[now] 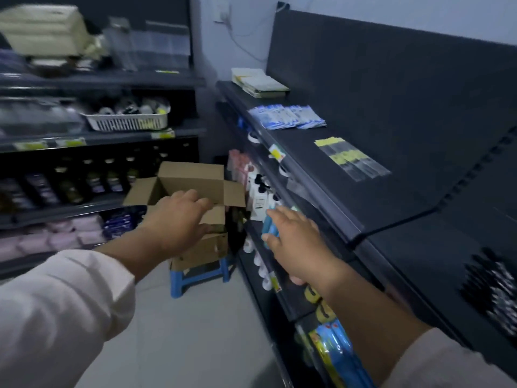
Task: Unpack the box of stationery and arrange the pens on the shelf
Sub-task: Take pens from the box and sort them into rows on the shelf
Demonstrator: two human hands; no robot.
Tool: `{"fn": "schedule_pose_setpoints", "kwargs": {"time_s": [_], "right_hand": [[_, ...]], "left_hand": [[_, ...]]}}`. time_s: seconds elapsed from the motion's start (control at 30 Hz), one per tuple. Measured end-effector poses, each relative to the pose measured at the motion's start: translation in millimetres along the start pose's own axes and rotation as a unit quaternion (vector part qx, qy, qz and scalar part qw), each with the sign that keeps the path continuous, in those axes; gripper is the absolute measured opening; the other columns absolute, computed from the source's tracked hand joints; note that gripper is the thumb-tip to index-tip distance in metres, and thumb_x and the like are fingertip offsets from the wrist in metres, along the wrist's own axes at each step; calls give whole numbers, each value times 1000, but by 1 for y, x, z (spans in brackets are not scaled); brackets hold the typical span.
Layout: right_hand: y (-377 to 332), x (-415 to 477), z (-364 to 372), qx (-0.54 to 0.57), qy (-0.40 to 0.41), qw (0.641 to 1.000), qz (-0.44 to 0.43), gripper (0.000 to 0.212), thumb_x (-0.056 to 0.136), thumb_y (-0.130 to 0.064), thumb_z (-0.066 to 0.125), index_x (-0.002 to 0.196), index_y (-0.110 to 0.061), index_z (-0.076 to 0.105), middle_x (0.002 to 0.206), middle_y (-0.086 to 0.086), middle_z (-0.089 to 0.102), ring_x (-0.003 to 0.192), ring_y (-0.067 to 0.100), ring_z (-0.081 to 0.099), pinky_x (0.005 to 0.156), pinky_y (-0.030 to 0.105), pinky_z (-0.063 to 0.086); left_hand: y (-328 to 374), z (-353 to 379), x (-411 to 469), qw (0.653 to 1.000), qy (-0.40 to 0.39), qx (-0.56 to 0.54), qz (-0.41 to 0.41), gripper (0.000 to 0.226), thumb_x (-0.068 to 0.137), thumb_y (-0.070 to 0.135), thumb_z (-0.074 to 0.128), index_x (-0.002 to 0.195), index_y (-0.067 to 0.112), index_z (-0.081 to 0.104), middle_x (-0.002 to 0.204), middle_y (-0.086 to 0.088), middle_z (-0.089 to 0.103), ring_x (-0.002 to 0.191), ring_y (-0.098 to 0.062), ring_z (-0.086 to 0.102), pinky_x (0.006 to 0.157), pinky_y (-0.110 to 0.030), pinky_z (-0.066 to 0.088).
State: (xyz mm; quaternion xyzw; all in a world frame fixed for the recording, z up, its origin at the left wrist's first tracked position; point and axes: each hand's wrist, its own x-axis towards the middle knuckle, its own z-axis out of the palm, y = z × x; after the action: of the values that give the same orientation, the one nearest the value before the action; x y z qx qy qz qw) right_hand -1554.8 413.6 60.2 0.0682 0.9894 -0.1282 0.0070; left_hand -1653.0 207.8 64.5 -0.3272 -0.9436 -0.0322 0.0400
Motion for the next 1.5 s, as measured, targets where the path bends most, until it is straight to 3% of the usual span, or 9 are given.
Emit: {"fn": "schedule_pose_setpoints", "kwargs": {"time_s": [0.4,0.87,1.07,1.27,1.5], "right_hand": [[-56,151,44,10,-70,995,-70,56,99,-40,41,150,-23,24,157,-1,23,143,21,20,117,40,16],[-35,441,111,11,-161,982,-96,60,96,-42,47,148,-22,26,154,-1,28,139,24,28,114,36,25],[-28,521,162,6,-204,975,-89,58,96,-37,50,148,-19,29,152,2,31,138,23,30,112,31,26],[-21,576,242,4,-239,968,-70,58,94,-34,54,145,-20,33,149,4,36,133,24,37,106,32,33],[-10,620,349,-11,-264,962,-70,52,94,-33,54,141,-18,38,144,5,38,129,26,37,103,34,38]], "left_hand": [[-116,31,32,994,-11,-18,-107,43,90,39,53,129,24,49,124,0,53,112,-21,49,88,-35,43],[-241,108,254,979,-108,-14,-170,49,91,41,52,134,23,41,129,-2,48,118,-23,44,93,-34,37],[-284,176,319,975,-156,-16,-160,44,88,37,50,128,22,43,122,-5,50,111,-25,47,86,-35,39],[-327,272,367,972,-201,2,-121,56,88,36,53,138,19,36,137,-6,43,125,-26,41,100,-37,37],[-371,396,400,965,-253,24,-65,66,88,43,55,143,17,30,145,-9,36,131,-30,35,106,-39,32]]}}
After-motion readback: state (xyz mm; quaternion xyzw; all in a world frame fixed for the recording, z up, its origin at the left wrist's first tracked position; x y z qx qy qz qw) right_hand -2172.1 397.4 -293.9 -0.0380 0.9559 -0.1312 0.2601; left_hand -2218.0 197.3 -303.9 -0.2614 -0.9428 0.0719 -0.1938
